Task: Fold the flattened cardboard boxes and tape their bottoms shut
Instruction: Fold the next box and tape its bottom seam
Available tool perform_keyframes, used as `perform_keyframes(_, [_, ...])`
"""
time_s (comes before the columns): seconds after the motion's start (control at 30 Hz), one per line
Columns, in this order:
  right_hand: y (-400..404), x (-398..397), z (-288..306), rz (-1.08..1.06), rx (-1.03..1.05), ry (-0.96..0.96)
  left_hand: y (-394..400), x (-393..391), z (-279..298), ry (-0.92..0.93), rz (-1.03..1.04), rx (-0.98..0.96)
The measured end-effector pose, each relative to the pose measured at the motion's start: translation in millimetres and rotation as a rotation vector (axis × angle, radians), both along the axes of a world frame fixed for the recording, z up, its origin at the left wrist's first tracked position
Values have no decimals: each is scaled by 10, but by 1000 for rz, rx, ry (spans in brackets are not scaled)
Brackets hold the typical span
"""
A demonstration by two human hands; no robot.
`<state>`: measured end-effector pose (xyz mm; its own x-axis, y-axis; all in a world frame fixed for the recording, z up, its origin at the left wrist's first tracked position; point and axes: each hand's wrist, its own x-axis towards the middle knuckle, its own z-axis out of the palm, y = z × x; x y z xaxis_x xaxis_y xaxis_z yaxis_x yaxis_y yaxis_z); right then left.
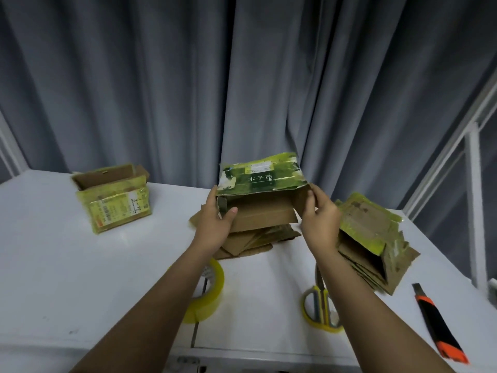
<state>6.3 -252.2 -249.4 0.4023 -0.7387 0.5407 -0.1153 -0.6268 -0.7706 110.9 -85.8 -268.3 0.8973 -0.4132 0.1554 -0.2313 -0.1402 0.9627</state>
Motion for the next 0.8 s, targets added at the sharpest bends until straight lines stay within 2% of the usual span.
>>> perform_keyframes(0.17, [49, -186, 331, 33, 128, -111, -24, -121, 273, -70, 45, -9])
perform_keyframes(0.37, [80, -514, 632, 16, 200, -231, 23, -321, 443, -23, 22, -79])
perform_keyframes(0.57, [235, -807, 696, 11, 141, -200, 181, -548, 473, -3, 99, -56])
perform_keyframes(0.67, [297, -886, 706, 7, 112, -163, 274, -631, 528, 101, 133, -134])
perform_keyframes(0.8, [400, -975, 610, -13, 61, -139, 406, -733, 549, 167, 62, -198])
